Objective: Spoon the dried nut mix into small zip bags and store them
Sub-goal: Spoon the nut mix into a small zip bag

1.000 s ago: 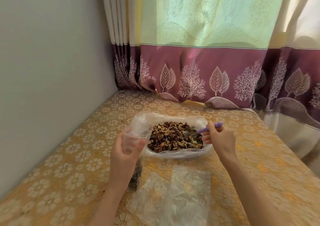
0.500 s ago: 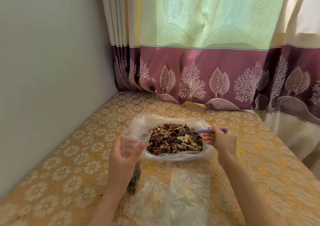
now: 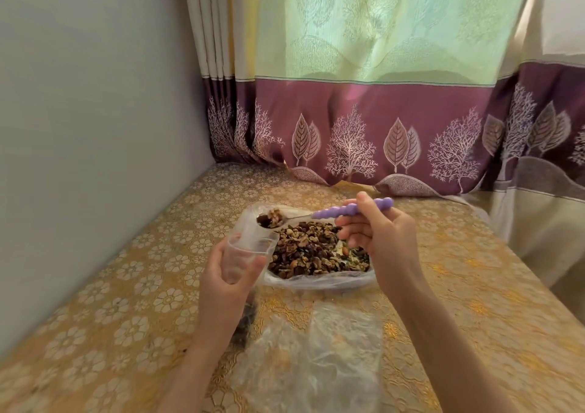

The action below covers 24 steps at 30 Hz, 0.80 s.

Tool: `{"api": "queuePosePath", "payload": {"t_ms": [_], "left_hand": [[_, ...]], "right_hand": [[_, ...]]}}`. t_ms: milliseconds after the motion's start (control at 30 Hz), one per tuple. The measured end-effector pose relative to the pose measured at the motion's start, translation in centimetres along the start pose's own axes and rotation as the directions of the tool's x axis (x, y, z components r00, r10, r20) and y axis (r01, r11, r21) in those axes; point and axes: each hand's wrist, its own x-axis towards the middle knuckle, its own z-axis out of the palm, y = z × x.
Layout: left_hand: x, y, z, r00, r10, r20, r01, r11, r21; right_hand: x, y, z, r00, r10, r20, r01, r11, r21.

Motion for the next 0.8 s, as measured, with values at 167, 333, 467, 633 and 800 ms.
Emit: {"api": "queuePosePath", "payload": {"t_ms": [167, 333, 467, 633, 800], "left_hand": [[0.1, -0.2, -0.2, 1.0, -0.012, 0.019, 0.012, 1.0, 0.009], [0.2, -0.4, -0.3, 1.0, -0.025, 0.015, 0.025, 1.0, -0.005], [0.1, -0.2, -0.4, 1.0, -0.008, 0.018, 0.008, 1.0, 0.003], [0.1, 0.1, -0.3, 1.0, 0.005, 0.002, -0.005, 1.0, 0.001], [0.0, 0.2, -0.3, 1.0, 0.005, 0.003, -0.005, 1.0, 0.006]], "right_hand": [[-1.1, 0.3, 1.6, 0.983, -0.054, 0.173, 0.071, 0.994, -0.089], [-1.2, 0.6, 1.5, 0.962, -0.117, 0.247, 0.157, 0.976, -0.15], [-0.7, 0.4, 0.9, 0.965, -0.136, 0.225, 0.16, 0.983, -0.092], [0.7, 0.9, -0.9, 0.997, -0.081, 0.007, 0.081, 0.997, -0.003], [2.0, 3.0, -3.6, 0.972, -0.122, -0.201, 0.072, 0.968, -0.241]]}}
